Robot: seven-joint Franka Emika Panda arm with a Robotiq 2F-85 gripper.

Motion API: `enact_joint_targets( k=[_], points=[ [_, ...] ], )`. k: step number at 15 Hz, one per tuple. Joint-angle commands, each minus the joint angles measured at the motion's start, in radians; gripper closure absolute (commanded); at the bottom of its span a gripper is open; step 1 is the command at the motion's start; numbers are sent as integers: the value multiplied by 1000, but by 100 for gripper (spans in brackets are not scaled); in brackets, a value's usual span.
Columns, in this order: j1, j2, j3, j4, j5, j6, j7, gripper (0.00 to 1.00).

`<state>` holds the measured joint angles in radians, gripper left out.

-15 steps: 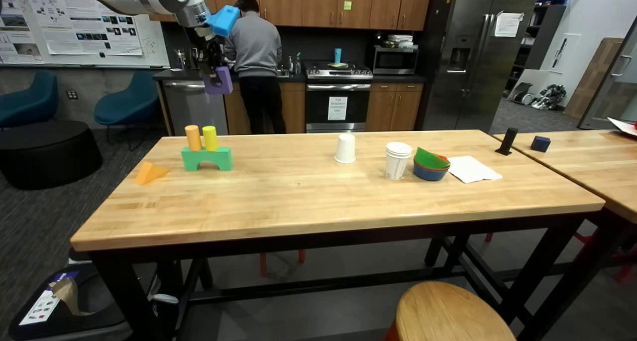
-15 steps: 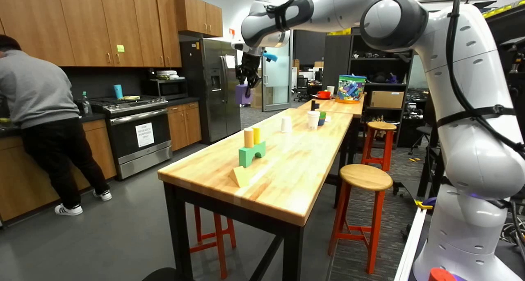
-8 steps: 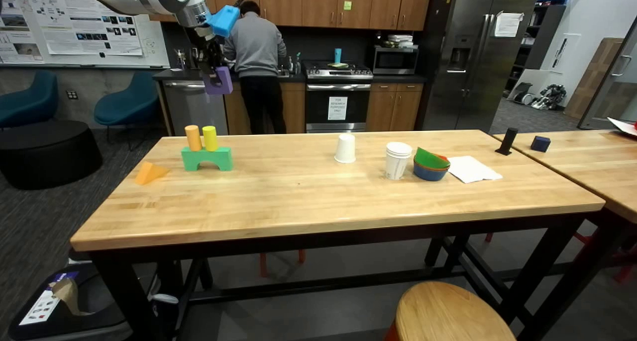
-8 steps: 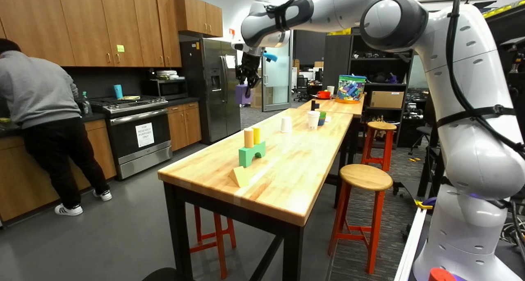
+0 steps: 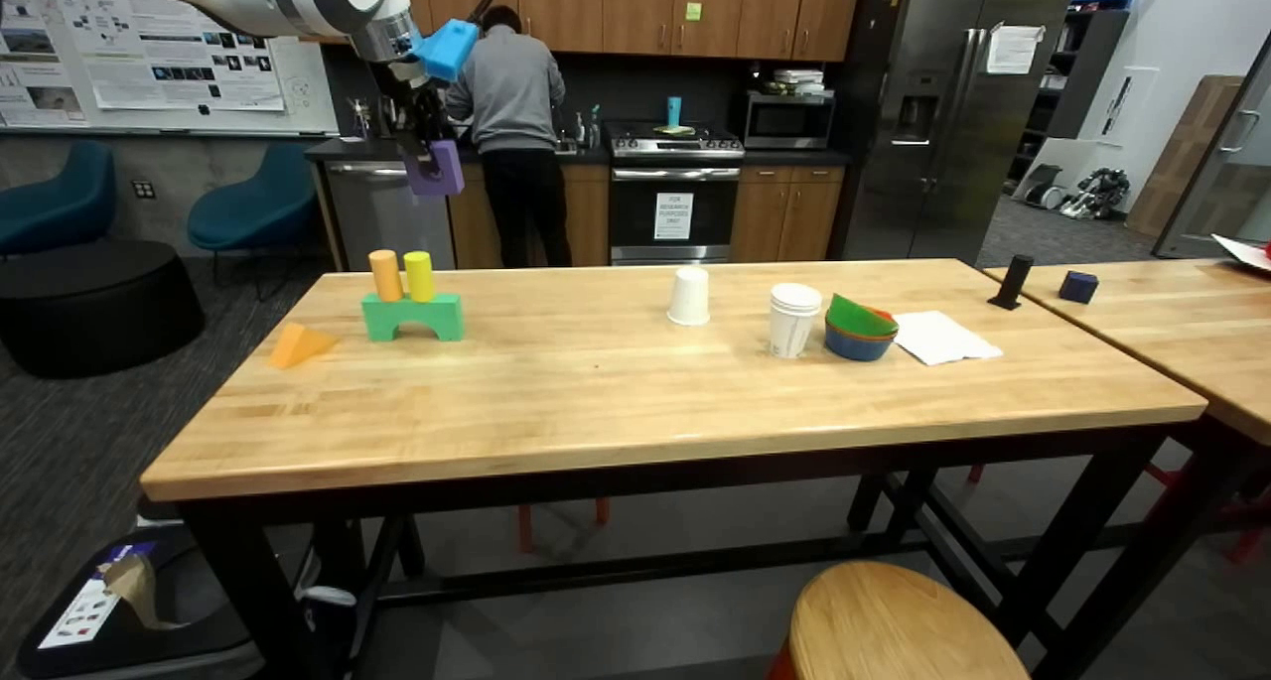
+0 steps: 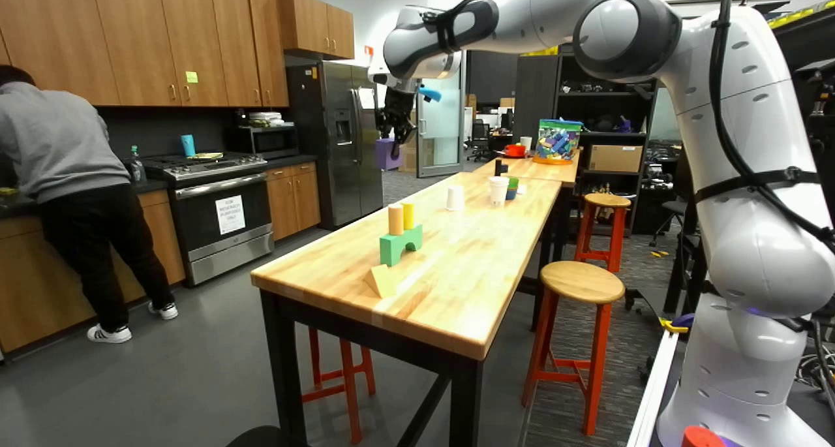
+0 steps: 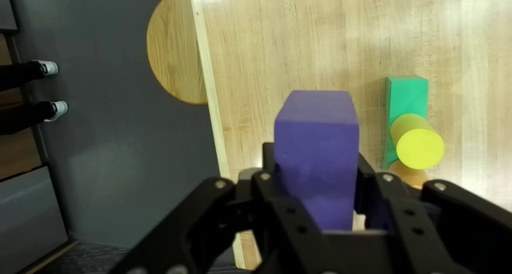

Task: Put the purple block on the tower of blocks

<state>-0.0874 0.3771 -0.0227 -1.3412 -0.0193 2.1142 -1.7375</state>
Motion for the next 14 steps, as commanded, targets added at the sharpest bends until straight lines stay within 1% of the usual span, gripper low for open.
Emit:
enact_joint_targets(
  k=[1,8,14],
  points=[
    [-4,-51,9,-68,-29,16,11,84],
    [14,-123,2,-166,-103,11,55,84],
    [30,-173,8,-259,-137,7,95,84]
  ],
)
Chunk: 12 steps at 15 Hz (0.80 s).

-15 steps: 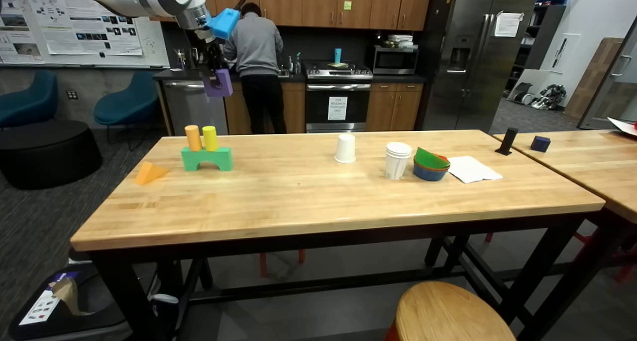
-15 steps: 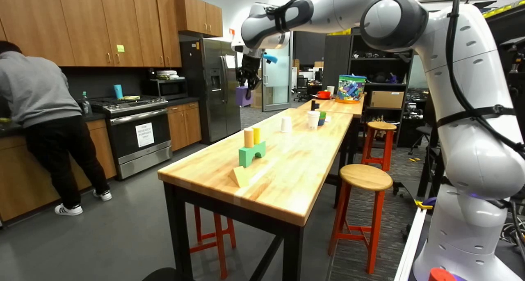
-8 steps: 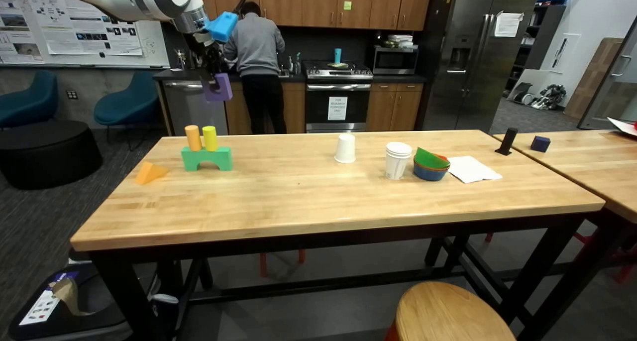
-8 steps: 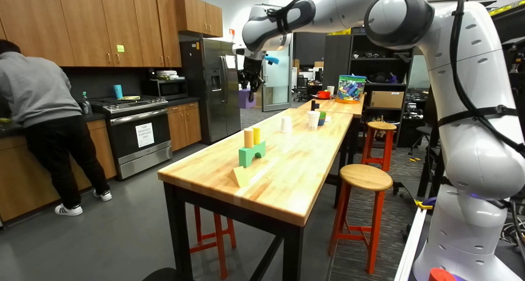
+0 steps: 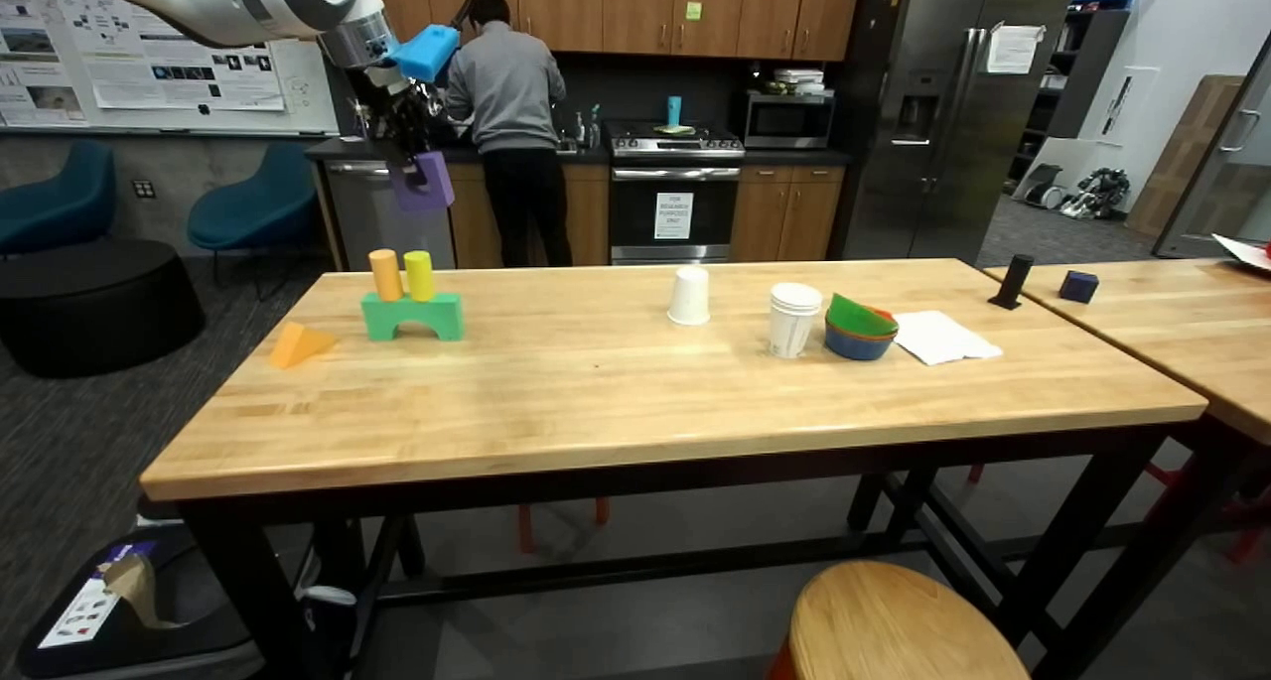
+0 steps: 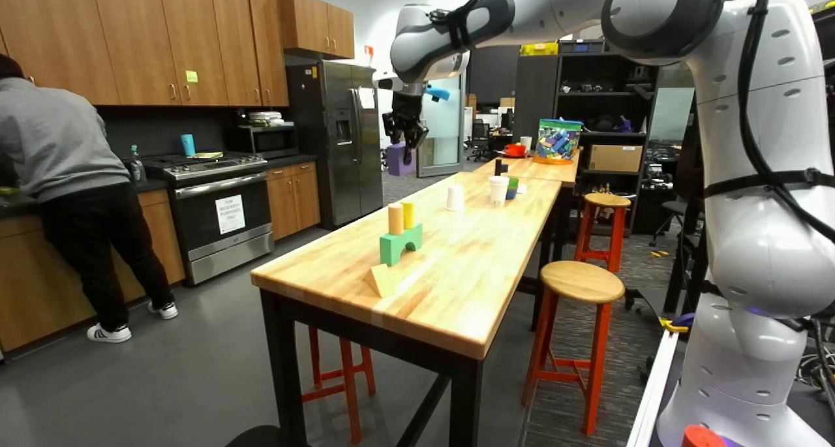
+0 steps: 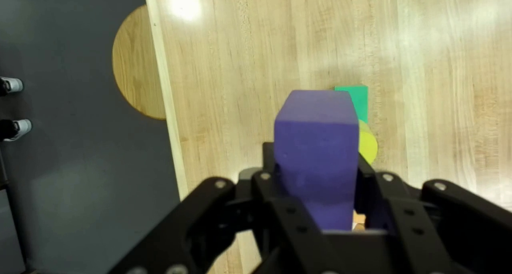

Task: Put the purple block on the tower of blocks

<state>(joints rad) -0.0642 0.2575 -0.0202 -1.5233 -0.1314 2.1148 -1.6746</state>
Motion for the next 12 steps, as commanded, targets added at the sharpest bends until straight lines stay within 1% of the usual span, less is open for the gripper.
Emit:
enact_joint_targets(
  k=[1,6,12],
  points=[
    [8,-57,8,-87,-24,1,34,84],
    [8,-71,11,-133,-12,14,44,84],
    [7,-74,13,-149,0,20,57,84]
  ],
)
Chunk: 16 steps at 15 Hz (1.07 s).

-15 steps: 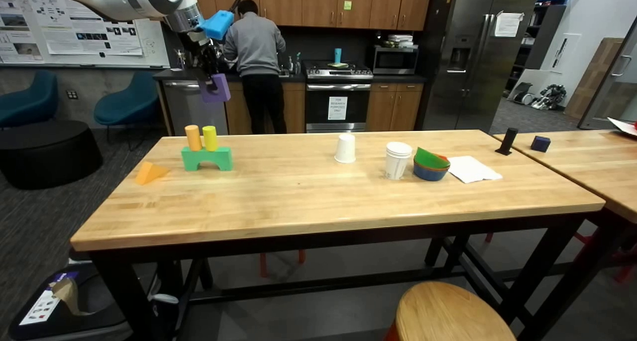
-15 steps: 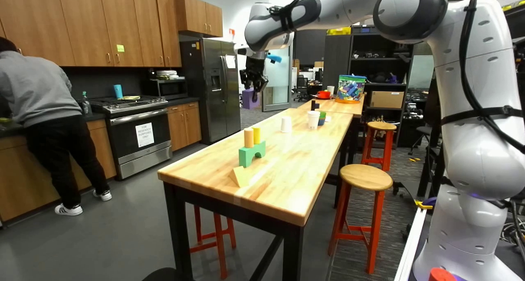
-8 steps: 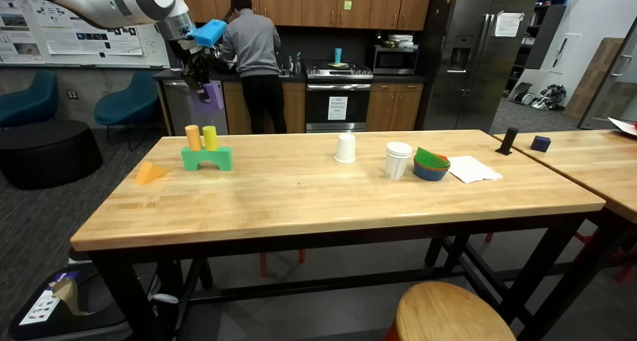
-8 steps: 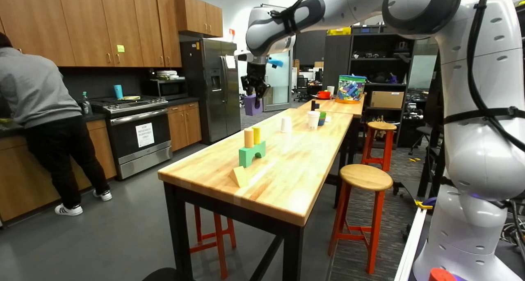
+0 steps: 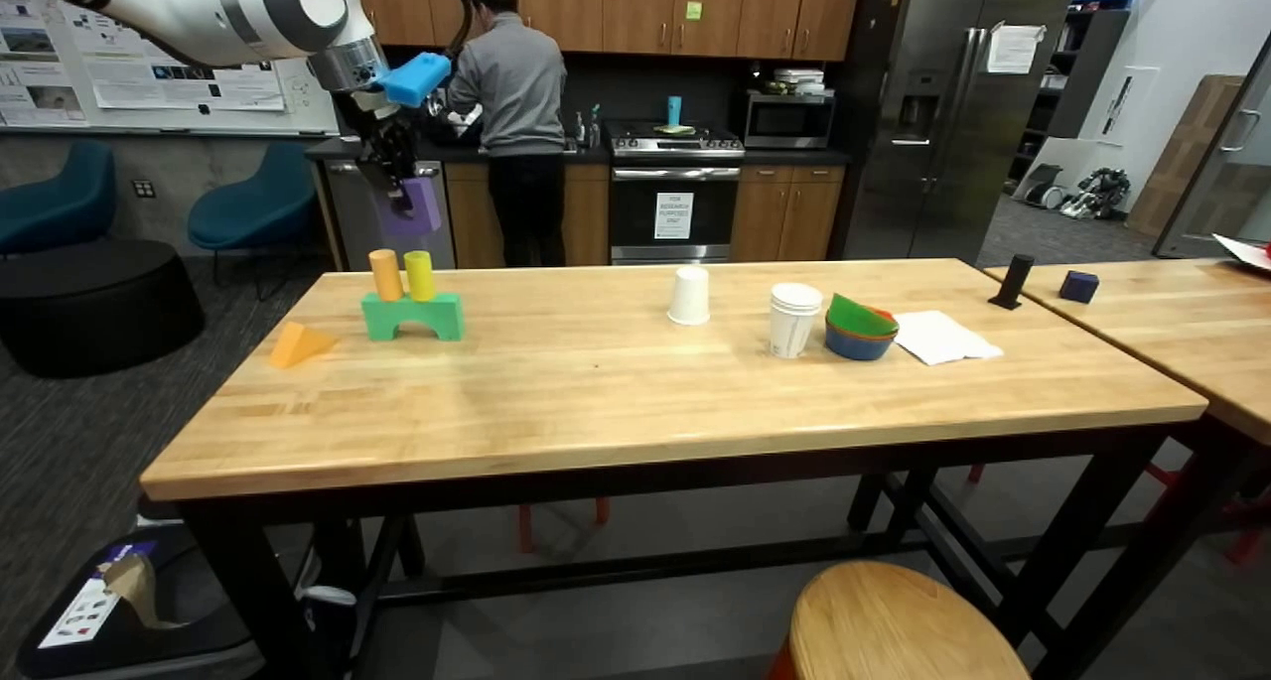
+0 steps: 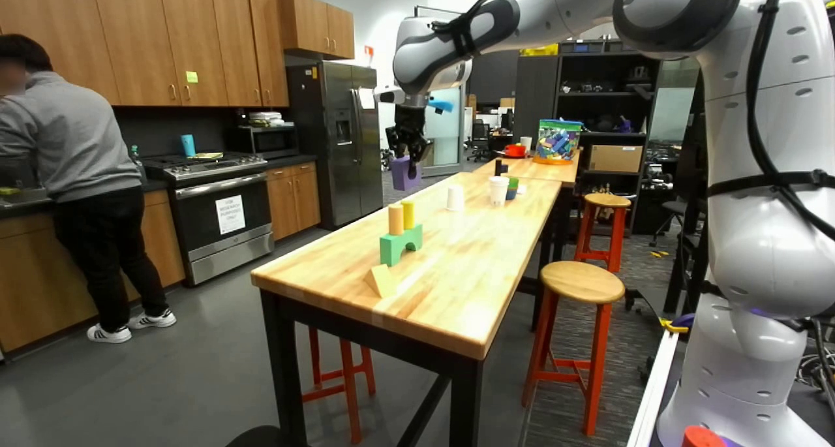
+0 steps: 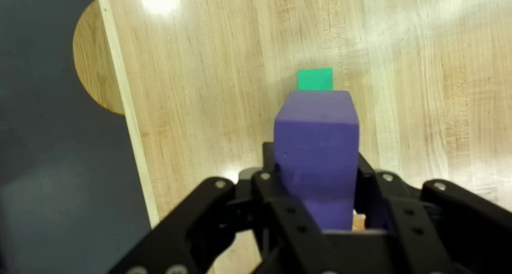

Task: Put the purple block on the tower of blocks

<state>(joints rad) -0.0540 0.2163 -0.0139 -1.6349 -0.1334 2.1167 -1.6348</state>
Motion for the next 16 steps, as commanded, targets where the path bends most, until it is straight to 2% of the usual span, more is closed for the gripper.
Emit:
enact_joint_targets(
  k=[1,16],
  points=[
    [-2,-32,6,-39,-4,19,22,84],
    [0,-12,25,-41,3,46,12,84]
  ],
)
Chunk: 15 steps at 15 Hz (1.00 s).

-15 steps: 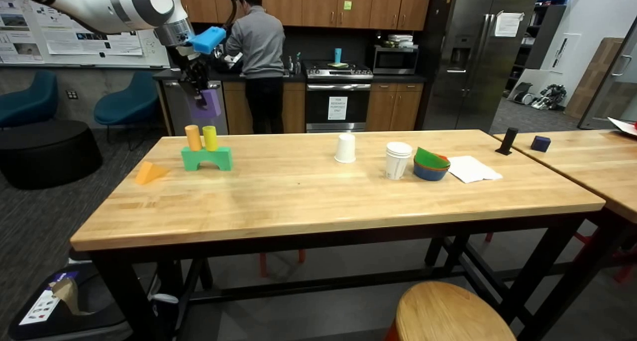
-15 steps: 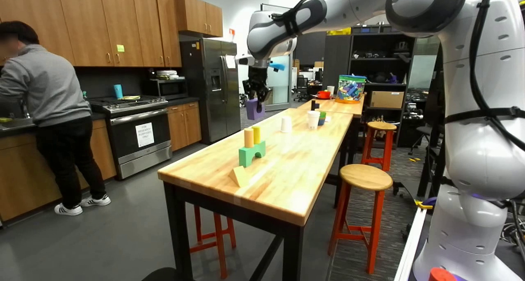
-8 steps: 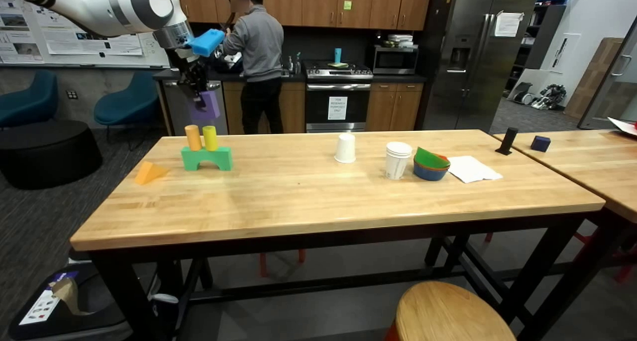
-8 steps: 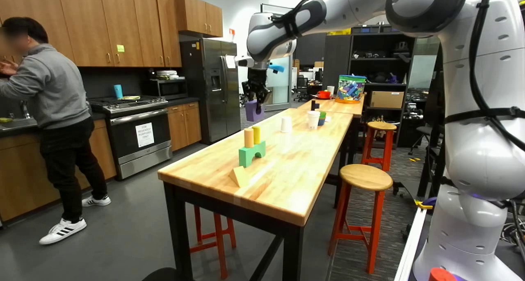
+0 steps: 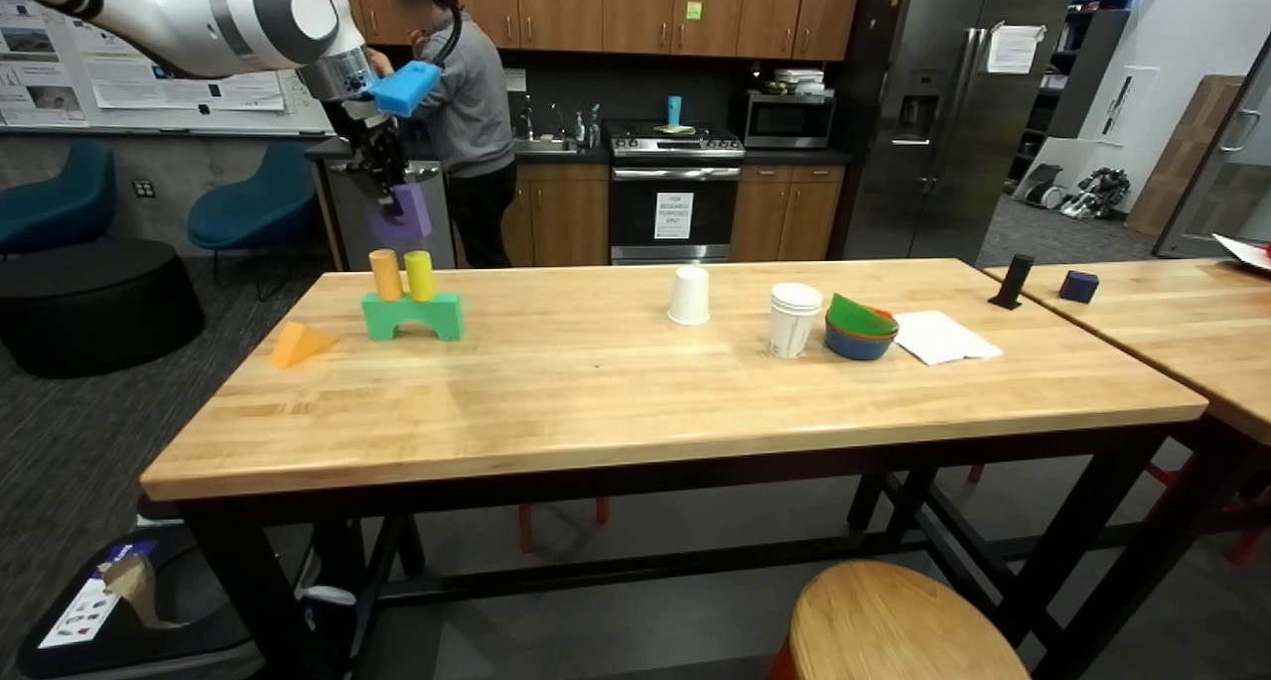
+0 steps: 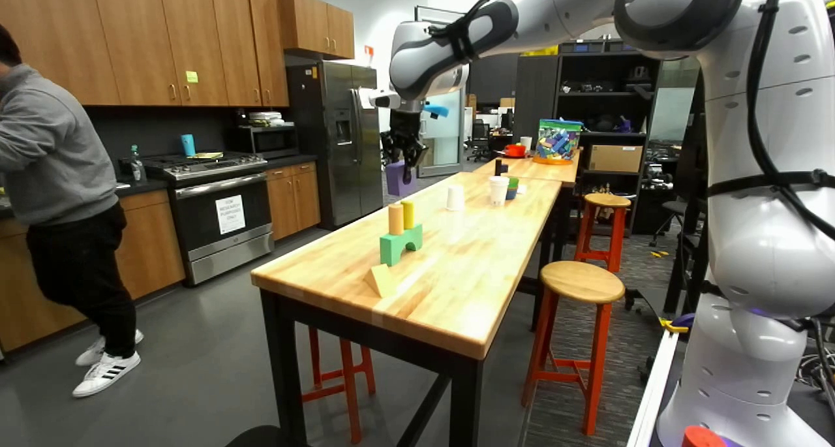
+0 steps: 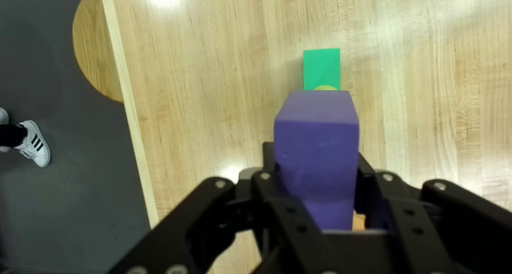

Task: Put the purple block on the tower of blocks

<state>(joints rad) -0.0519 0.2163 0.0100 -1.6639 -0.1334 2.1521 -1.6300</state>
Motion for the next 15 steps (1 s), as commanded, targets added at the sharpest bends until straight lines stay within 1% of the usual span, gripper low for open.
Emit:
enact_joint_targets(
  k=[1,15],
  points=[
    [-3,-9,1,-10,4,9,8,84],
    [-4,15,6,1,14,2,10,84]
  ],
)
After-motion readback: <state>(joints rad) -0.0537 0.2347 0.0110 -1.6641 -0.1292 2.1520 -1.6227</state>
